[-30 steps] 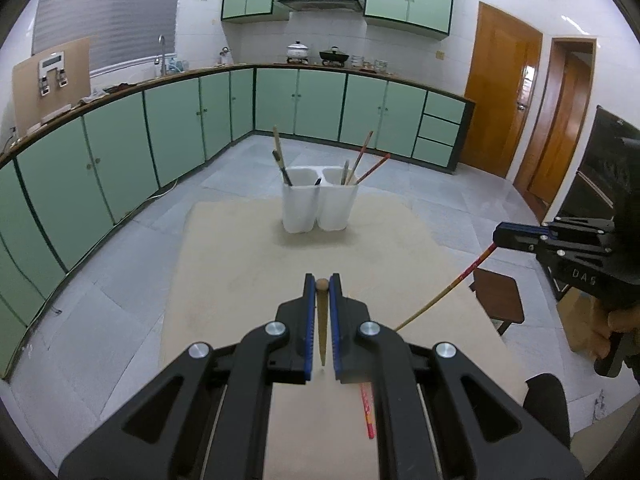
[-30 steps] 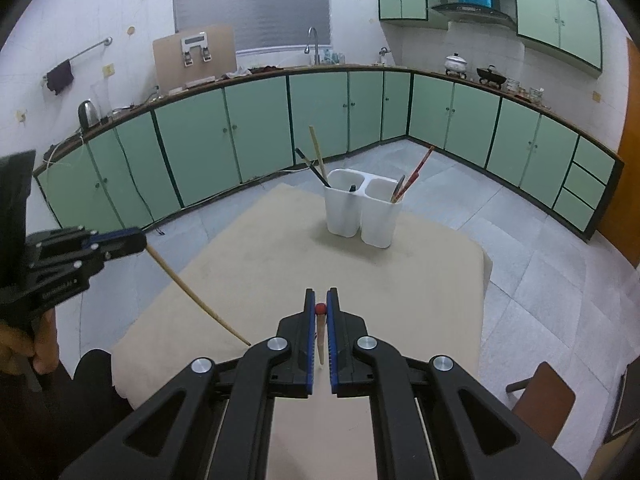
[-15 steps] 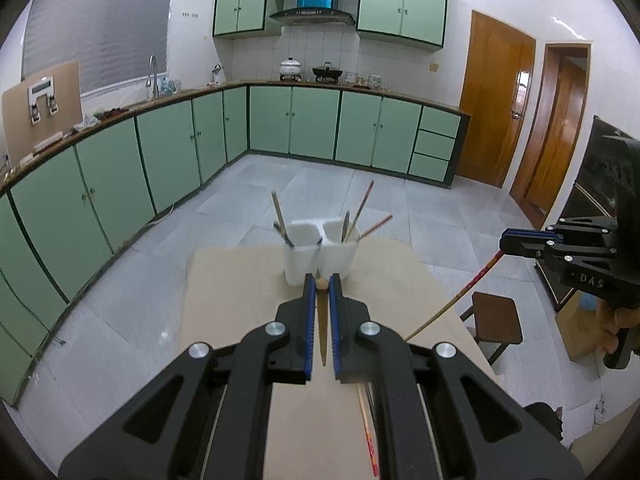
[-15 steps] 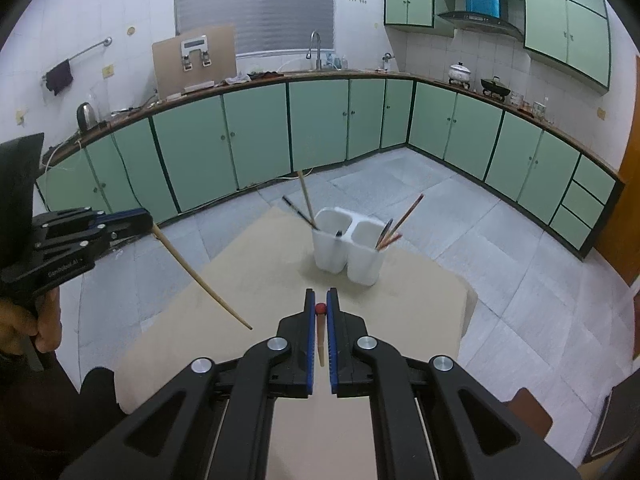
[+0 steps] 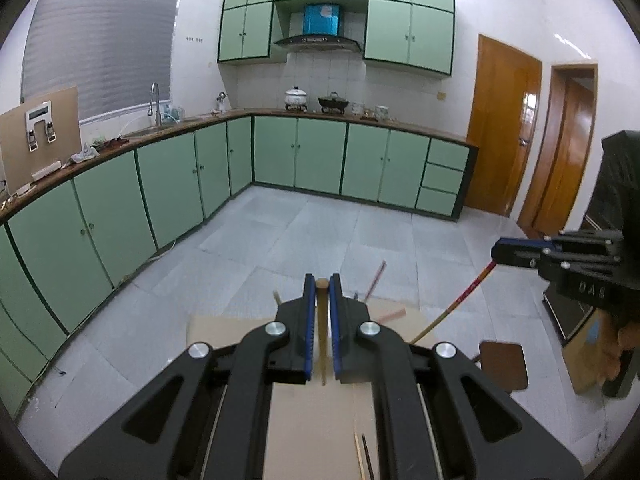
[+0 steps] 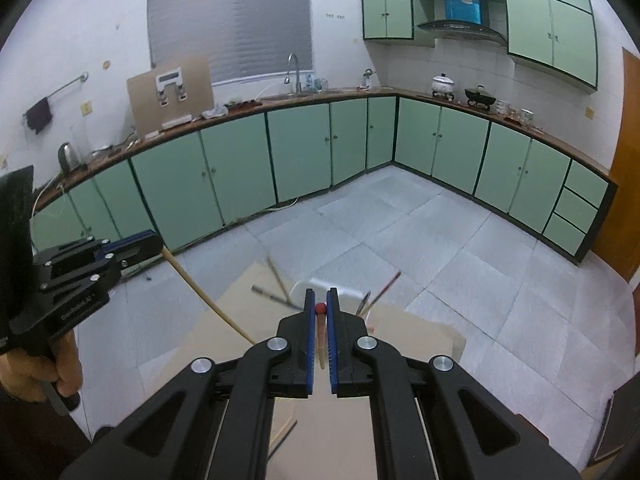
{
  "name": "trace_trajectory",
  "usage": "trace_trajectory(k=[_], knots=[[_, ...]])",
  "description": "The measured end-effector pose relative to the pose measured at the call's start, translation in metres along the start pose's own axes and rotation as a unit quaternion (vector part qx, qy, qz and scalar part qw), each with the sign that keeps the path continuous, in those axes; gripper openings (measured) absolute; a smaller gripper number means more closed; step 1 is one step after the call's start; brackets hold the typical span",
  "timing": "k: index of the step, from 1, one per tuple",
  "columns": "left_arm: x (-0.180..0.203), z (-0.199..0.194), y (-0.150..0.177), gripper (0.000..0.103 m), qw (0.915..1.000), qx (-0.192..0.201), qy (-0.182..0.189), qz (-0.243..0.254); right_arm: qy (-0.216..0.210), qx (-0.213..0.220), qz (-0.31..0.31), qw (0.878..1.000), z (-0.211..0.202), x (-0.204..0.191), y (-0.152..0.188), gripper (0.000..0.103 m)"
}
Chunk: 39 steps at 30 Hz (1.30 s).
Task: Organize utensils
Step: 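Carry both chopsticks to the white holder and lower them into it, then open both tools to release the chopsticks into the holder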
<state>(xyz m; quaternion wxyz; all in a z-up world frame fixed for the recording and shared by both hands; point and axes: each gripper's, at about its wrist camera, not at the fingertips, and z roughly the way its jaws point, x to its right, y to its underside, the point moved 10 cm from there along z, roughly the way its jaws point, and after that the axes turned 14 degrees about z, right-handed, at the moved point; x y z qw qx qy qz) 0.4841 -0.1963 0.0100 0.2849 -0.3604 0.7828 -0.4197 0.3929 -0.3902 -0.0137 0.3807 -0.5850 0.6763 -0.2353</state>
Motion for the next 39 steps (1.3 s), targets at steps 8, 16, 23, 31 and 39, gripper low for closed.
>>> trace_trajectory(k=[8,16,23,31,39], knots=[[-0.009,0.065,-0.034,0.006,0.9995,0.020,-0.024,0.004,0.014,0.021,0.027,0.999,0.054,0.021,-0.046,0.005],[-0.020,0.141,-0.003,0.006,0.9995,0.004,-0.025,-0.018,0.024,-0.004,0.061,0.998,0.135,0.053,-0.032,0.005],[-0.032,0.175,0.039,0.011,0.9991,-0.021,-0.015,-0.033,0.021,-0.031,0.075,0.996,0.176,0.068,-0.006,0.008],[-0.046,0.127,0.050,0.064,0.9991,0.009,-0.021,-0.037,0.011,0.033,0.078,0.996,0.123,0.070,-0.005,0.024],[-0.038,0.025,0.109,0.089,0.9972,0.055,-0.050,-0.013,0.017,0.106,0.007,0.994,0.025,0.043,0.124,0.045]])
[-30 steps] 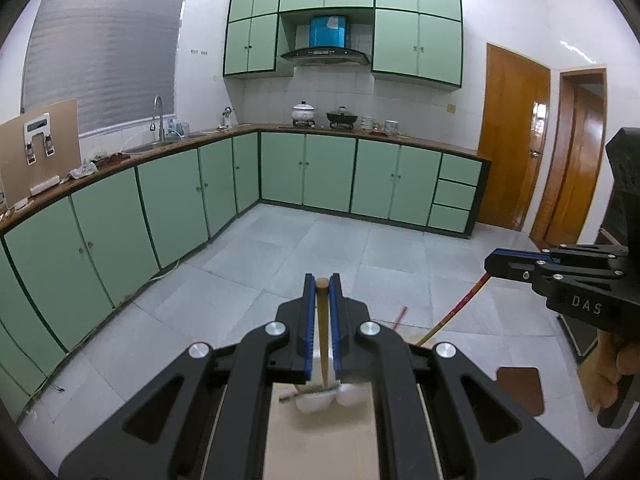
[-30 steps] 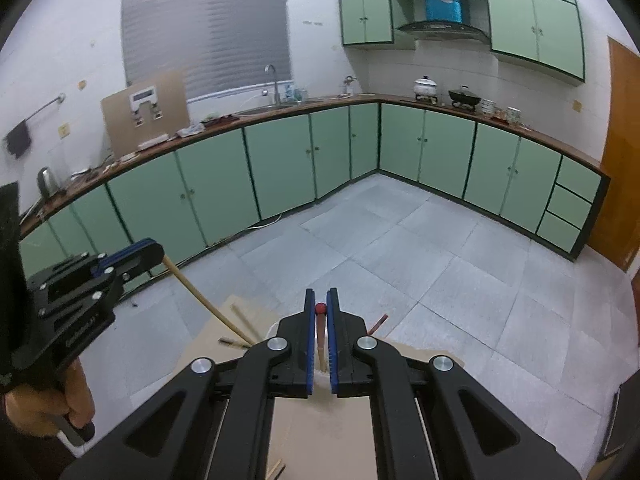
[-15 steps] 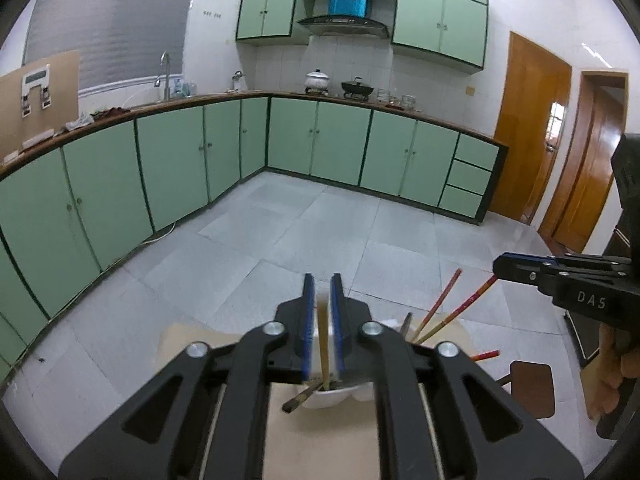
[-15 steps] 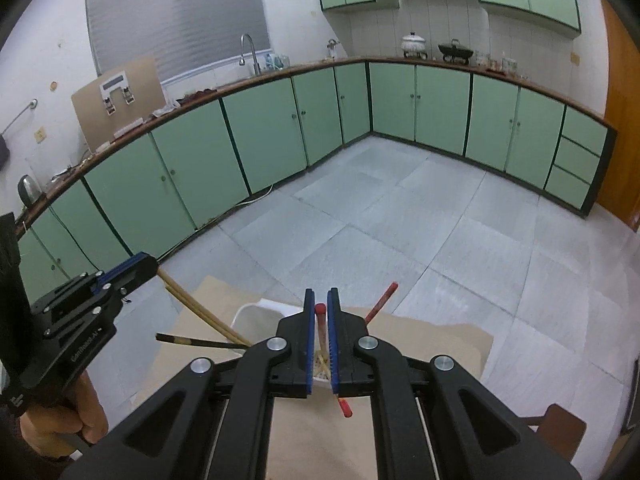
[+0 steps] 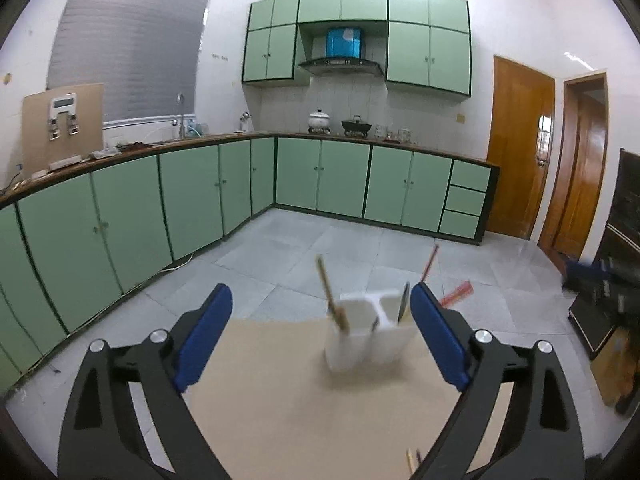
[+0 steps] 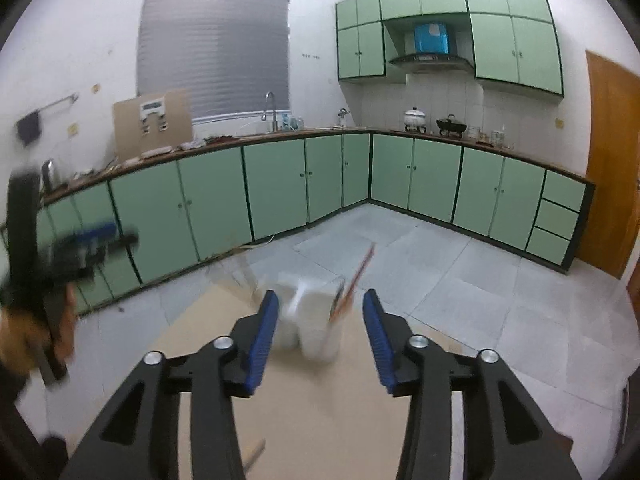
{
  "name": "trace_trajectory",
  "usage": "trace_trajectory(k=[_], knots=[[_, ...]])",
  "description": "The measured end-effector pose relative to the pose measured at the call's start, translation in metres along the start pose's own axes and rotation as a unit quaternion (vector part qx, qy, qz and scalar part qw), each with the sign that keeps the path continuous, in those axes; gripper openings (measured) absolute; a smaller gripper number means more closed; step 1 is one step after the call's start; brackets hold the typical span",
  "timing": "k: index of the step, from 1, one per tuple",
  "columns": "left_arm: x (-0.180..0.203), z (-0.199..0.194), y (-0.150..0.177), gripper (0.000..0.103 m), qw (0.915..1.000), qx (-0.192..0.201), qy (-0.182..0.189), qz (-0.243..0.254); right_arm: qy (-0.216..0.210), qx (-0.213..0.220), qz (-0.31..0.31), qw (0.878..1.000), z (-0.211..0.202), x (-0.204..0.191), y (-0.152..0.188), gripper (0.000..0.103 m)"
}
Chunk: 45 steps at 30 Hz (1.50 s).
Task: Organize utensils
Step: 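Open both tools to release the chopsticks into the holder, then move both tools over the last red and black chopsticks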
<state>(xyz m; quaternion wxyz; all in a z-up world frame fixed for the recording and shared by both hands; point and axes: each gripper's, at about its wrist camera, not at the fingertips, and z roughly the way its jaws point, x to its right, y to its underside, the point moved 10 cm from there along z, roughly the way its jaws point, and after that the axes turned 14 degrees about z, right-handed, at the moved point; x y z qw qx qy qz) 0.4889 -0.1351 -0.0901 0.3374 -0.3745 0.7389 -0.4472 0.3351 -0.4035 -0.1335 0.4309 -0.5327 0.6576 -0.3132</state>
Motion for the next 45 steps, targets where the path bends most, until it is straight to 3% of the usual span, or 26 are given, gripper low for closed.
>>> trace_trajectory(k=[8,10,13,20,25,29,32,39,40,42,43,45], knots=[[0.003,-0.107,0.109,0.091,0.9987,0.006,-0.050,-0.011,0.026,-0.080,0.022,0.996,-0.043,-0.023,0.250,0.044],[0.003,-0.123,0.133,0.091,0.9981,-0.002,-0.053,-0.031,0.024,-0.106,0.026,0.994,-0.045,-0.038,0.299,0.044],[0.003,-0.140,0.160,0.091,0.9970,-0.016,-0.061,-0.044,0.015,-0.112,-0.006,0.994,-0.047,-0.065,0.331,0.043],[0.014,-0.159,0.180,0.091,0.9964,-0.022,-0.063,-0.053,0.000,-0.126,-0.029,0.992,-0.035,-0.093,0.347,0.043],[0.023,-0.158,0.185,0.091,0.9971,-0.030,-0.050,-0.048,0.011,-0.118,-0.012,0.993,-0.029,-0.084,0.341,0.042],[0.028,-0.155,0.190,0.091,0.9973,-0.036,-0.045,-0.046,0.020,-0.114,-0.004,0.993,-0.027,-0.070,0.338,0.034],[0.034,-0.151,0.200,0.091,0.9972,-0.045,-0.041,-0.043,0.032,-0.111,0.006,0.993,-0.030,-0.053,0.336,0.033],[0.041,-0.148,0.217,0.091,0.9959,-0.062,-0.040,-0.051,0.015,-0.115,0.005,0.993,-0.025,-0.053,0.334,0.033],[0.042,-0.148,0.217,0.091,0.9959,-0.062,-0.040,-0.052,0.014,-0.115,0.005,0.993,-0.023,-0.052,0.333,0.032],[0.044,-0.149,0.221,0.091,0.9958,-0.064,-0.038,-0.053,0.017,-0.117,0.012,0.993,-0.021,-0.049,0.331,0.019],[0.046,-0.148,0.221,0.091,0.9958,-0.065,-0.037,-0.053,0.019,-0.118,0.017,0.993,-0.020,-0.045,0.330,0.007],[0.053,-0.147,0.224,0.091,0.9958,-0.068,-0.032,-0.054,0.023,-0.120,0.033,0.992,-0.020,-0.035,0.326,0.007]])
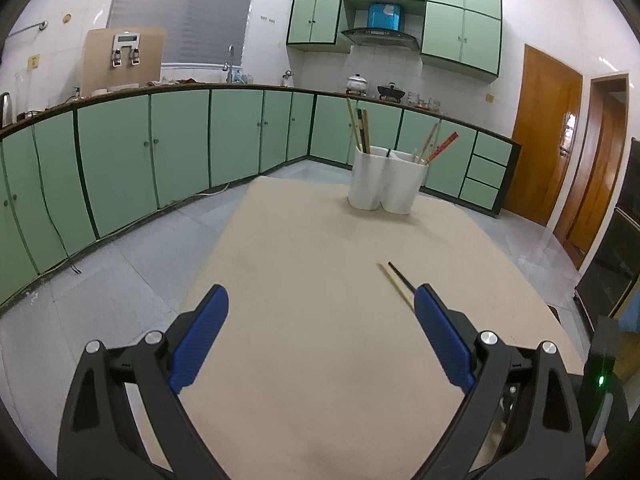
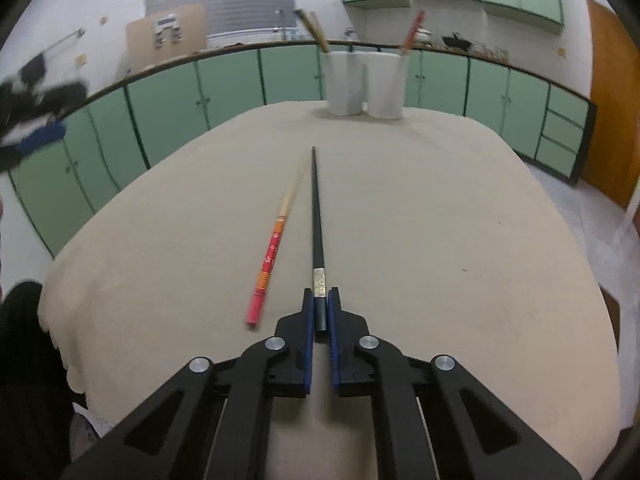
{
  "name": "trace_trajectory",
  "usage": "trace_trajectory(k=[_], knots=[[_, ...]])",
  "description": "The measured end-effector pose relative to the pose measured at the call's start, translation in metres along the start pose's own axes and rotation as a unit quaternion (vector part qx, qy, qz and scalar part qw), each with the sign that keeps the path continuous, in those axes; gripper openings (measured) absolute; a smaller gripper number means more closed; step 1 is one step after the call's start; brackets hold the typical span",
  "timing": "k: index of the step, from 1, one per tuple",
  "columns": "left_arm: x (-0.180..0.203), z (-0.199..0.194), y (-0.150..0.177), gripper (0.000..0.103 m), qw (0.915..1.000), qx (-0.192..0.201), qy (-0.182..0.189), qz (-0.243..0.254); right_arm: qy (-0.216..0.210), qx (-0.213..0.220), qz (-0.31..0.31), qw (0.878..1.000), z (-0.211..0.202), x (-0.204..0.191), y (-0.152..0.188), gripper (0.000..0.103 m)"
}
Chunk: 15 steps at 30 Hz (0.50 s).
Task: Organize utensils
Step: 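Move both tools over the last red and black chopsticks, then grasp the red-patterned chopstick with the left tool while the right tool grasps the black chopstick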
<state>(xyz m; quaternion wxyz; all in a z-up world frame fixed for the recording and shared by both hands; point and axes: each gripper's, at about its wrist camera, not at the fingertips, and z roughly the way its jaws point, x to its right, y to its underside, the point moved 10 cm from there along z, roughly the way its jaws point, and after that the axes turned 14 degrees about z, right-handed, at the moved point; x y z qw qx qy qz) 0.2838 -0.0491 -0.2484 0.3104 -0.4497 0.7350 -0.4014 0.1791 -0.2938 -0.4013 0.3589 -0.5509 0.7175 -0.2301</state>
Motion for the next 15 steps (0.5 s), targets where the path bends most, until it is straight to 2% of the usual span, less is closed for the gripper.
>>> trace_trajectory(k=[7,13,15], knots=[[0.043,0.010,0.019,0.091,0.9995,-0.017,0.027,0.002,0.030,0.006,0.039,0.999,-0.016,0.051,-0.005,0.007],[0.104,0.026,0.045,0.091,0.9982,-0.035,0.049,0.002,0.050,0.012,0.088,0.995,-0.028,0.099,-0.015,0.007],[0.121,0.032,0.053,0.087,0.9982,-0.038,0.046,0.005,0.049,0.014,0.092,0.995,-0.030,0.105,-0.014,0.007]])
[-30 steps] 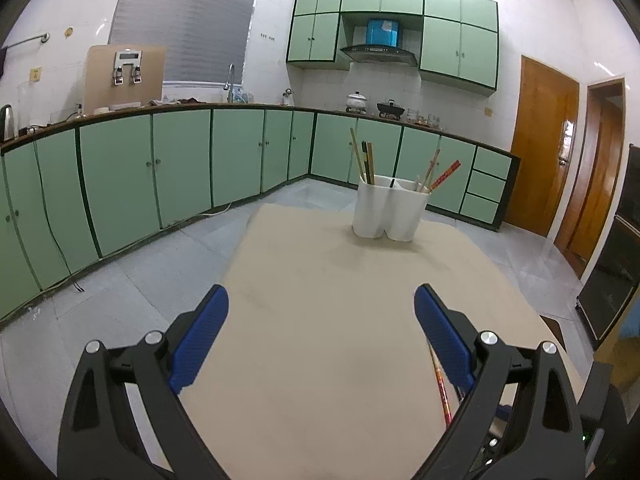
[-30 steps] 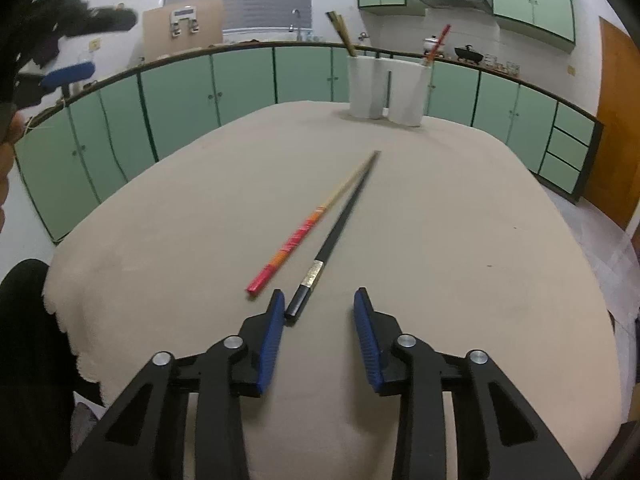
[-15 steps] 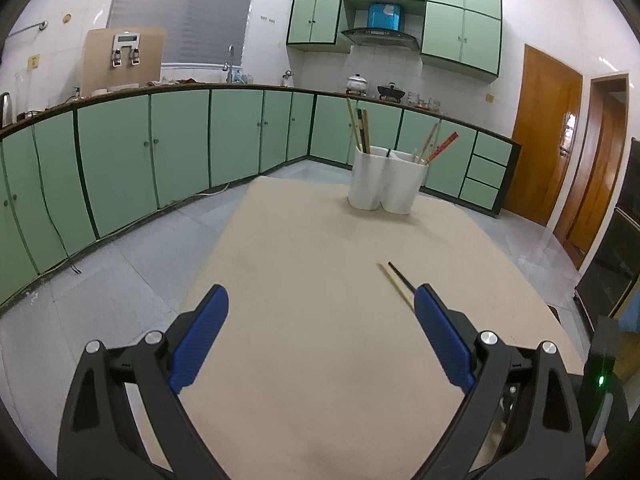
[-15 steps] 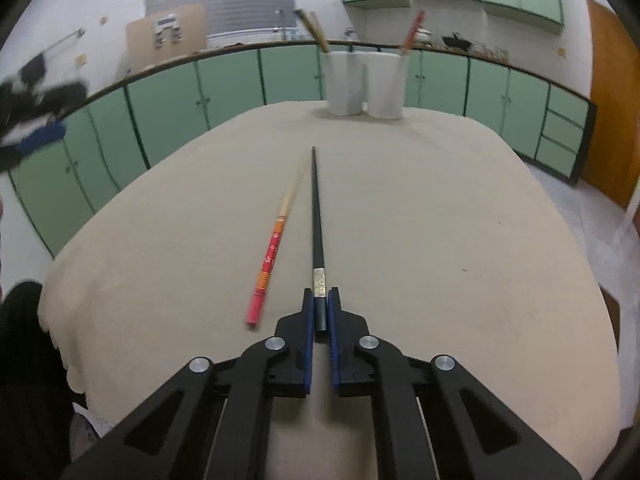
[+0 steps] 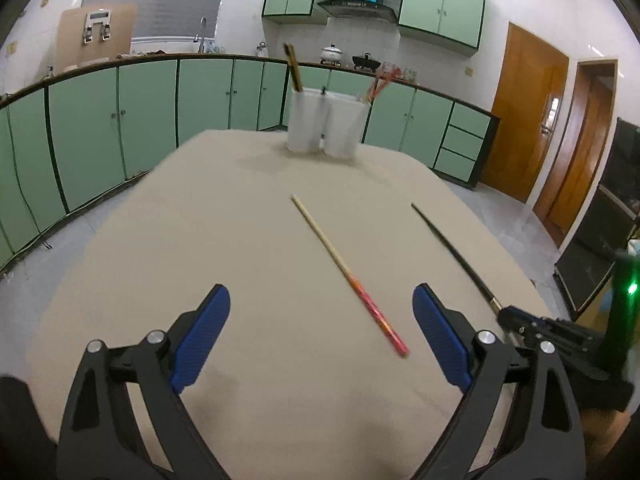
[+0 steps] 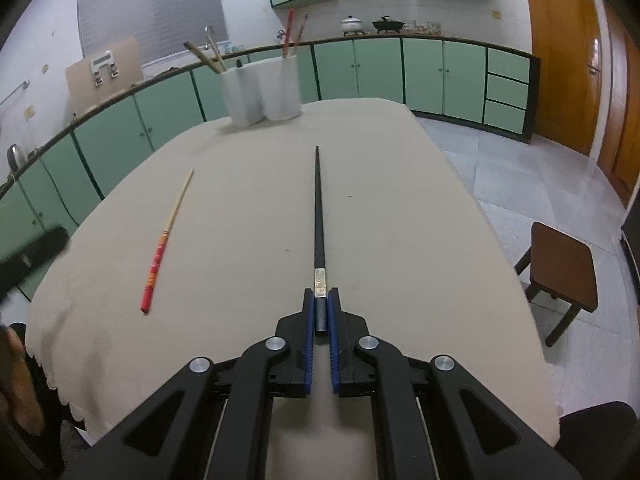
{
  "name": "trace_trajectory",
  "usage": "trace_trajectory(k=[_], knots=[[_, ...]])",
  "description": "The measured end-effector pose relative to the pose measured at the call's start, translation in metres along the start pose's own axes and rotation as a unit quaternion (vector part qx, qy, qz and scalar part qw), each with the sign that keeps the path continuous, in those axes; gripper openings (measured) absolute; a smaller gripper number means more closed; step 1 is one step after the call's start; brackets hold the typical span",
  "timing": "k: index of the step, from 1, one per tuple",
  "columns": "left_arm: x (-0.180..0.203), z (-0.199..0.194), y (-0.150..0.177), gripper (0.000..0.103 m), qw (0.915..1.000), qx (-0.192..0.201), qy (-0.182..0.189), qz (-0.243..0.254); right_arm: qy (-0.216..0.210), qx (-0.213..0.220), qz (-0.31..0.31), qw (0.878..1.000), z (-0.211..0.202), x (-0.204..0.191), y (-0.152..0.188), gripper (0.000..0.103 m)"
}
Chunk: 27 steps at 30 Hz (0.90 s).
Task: Organize utensils
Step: 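Grasp the red-patterned chopstick with the left tool while the right tool grasps the black chopstick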
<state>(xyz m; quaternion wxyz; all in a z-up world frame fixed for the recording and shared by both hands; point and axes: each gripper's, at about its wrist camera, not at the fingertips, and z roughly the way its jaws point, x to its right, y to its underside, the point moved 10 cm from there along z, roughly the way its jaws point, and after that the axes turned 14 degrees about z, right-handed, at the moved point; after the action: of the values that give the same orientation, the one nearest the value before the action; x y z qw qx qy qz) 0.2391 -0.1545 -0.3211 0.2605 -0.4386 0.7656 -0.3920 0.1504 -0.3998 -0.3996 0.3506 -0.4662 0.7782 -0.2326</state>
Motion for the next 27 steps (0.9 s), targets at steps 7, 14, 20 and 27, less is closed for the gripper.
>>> trace_trajectory(k=[7,14,20,27], knots=[[0.043,0.031,0.022,0.075,0.9990,-0.035,0.013,0.026,-0.009,0.004,-0.016,1.000,-0.002,-0.001,0.002,0.007],[0.042,0.045,0.027,0.057,0.9983,-0.047,-0.003,0.033,-0.014,0.002,-0.016,1.000,0.000,-0.002,0.001,0.007],[0.033,0.045,0.027,0.006,0.9984,-0.045,-0.017,0.030,-0.016,0.001,-0.028,0.999,0.000,-0.008,0.005,0.007],[0.010,0.030,0.030,0.005,0.9981,-0.035,-0.051,0.006,-0.026,-0.006,-0.043,0.999,0.003,-0.027,0.012,0.007]])
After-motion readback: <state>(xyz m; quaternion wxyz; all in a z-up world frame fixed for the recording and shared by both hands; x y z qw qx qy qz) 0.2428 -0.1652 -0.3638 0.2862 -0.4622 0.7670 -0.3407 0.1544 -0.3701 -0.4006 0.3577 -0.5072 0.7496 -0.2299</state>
